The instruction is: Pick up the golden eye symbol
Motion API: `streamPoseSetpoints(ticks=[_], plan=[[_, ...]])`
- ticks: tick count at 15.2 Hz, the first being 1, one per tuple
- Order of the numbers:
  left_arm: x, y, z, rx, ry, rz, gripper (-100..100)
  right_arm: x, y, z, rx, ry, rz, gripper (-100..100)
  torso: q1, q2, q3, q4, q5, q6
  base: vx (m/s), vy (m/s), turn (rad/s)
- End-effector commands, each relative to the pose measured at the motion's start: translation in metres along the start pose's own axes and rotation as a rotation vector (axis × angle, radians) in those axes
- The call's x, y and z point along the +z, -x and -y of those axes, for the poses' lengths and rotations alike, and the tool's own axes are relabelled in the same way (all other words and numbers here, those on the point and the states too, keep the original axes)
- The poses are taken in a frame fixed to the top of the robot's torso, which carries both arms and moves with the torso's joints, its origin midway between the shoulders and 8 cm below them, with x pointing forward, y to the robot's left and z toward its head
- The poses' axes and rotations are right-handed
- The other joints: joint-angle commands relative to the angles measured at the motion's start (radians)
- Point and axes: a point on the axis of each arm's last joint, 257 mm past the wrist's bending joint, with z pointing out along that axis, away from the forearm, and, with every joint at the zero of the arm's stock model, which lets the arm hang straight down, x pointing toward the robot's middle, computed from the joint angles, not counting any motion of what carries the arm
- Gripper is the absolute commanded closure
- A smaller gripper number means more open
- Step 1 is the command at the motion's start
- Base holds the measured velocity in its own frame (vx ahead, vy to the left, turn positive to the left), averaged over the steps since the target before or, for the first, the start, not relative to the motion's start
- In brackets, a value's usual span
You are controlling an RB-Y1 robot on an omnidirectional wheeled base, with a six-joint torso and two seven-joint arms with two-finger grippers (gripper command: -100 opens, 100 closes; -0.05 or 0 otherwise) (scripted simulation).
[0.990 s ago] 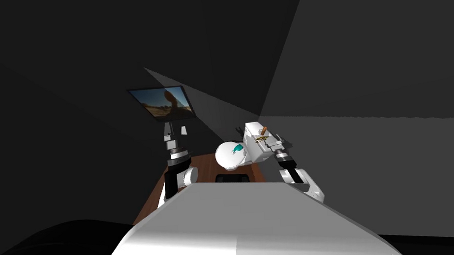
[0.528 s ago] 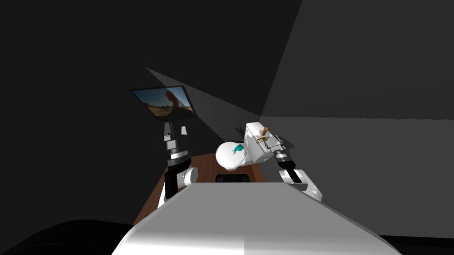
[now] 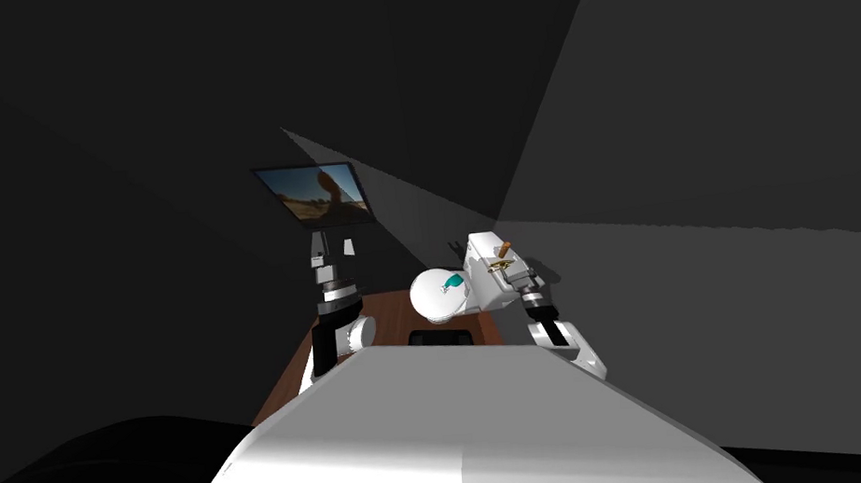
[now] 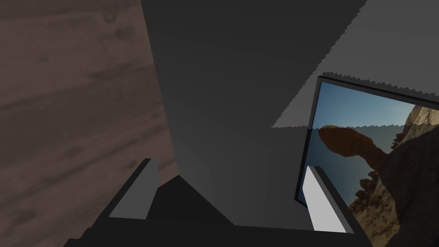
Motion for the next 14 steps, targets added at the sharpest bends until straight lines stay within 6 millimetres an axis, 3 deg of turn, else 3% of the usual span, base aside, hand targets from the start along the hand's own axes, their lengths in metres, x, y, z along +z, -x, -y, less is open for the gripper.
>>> streamPoseSetpoints(ticks=[1, 14], plan=[[0.000, 0.000, 0.000, 0.000, 0.000, 0.000, 0, -0.001, -0.005, -0.004, -0.053, 0.005, -0.011, -100, 0.000, 0.000, 0.000, 0.000, 0.000, 0.000, 0.007, -0.003, 0.044], [0.000, 0.000, 0.000, 0.000, 0.000, 0.000, 0, -0.006, -0.031, -0.030, -0.299, 0.044, -0.066, -100, 0.000, 0.000, 0.000, 0.000, 0.000, 0.000, 0.006, -0.003, 0.030]])
